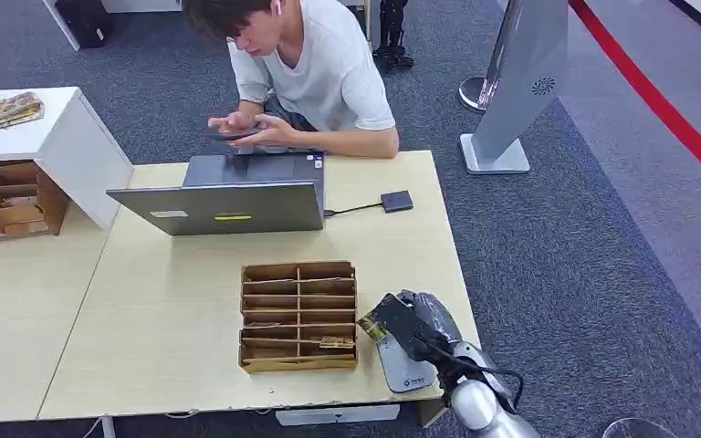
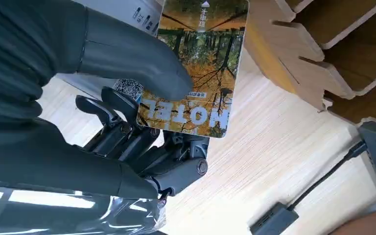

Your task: Pass the card to the sensor for recognition and then transmit it.

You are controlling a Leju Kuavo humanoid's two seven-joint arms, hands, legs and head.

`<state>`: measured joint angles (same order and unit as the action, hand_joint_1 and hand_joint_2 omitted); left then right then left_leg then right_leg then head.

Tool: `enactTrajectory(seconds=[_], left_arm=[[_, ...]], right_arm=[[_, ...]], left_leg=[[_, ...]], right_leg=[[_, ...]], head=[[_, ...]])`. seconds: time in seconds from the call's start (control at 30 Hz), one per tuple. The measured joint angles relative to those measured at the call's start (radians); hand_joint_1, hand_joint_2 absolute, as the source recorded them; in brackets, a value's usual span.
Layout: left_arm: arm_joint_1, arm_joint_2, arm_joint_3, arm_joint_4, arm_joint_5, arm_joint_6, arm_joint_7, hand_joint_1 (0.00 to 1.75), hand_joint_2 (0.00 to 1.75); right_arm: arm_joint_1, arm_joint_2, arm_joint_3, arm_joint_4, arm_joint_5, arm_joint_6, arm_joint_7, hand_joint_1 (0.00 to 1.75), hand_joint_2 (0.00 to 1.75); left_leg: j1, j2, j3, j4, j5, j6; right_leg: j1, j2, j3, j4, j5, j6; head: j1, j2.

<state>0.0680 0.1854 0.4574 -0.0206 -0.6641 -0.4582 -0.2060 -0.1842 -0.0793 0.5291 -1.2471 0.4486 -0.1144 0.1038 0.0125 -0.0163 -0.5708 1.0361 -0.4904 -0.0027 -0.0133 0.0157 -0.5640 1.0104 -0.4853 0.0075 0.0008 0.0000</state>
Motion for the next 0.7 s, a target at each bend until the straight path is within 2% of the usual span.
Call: enactTrajectory(seconds=[0.17,0.57,0.7], left_arm=[[0.002,0.000,0.012,0.002,0.003,-0.005,-0.006,0.00,0.00],[0.030,0.000,0.039,0.003,0.023,-0.016,-0.031,0.00,0.00],[0.037,0.000,0.045,0.003,0.024,-0.016,-0.037,0.00,0.00]], right_arm=[[0.001,-0.012,0.013,-0.035,-0.011,-0.023,-0.024,1.75,1.75],[0.006,-0.063,0.036,-0.264,-0.004,-0.111,-0.087,1.75,1.75],[0.006,-0.074,0.041,-0.310,-0.002,-0.116,-0.087,1.75,1.75]], left_leg=[[0.000,0.000,0.000,0.000,0.000,0.000],[0.000,0.000,-0.001,0.000,0.000,0.000],[0.000,0.000,-0.001,0.000,0.000,0.000]], right_leg=[[0.000,0.000,0.000,0.000,0.000,0.000],[0.000,0.000,-0.001,0.000,0.000,0.000],[0.000,0.000,-0.001,0.000,0.000,0.000]], head=[[0.000,0.000],[0.000,0.000],[0.000,0.000]])
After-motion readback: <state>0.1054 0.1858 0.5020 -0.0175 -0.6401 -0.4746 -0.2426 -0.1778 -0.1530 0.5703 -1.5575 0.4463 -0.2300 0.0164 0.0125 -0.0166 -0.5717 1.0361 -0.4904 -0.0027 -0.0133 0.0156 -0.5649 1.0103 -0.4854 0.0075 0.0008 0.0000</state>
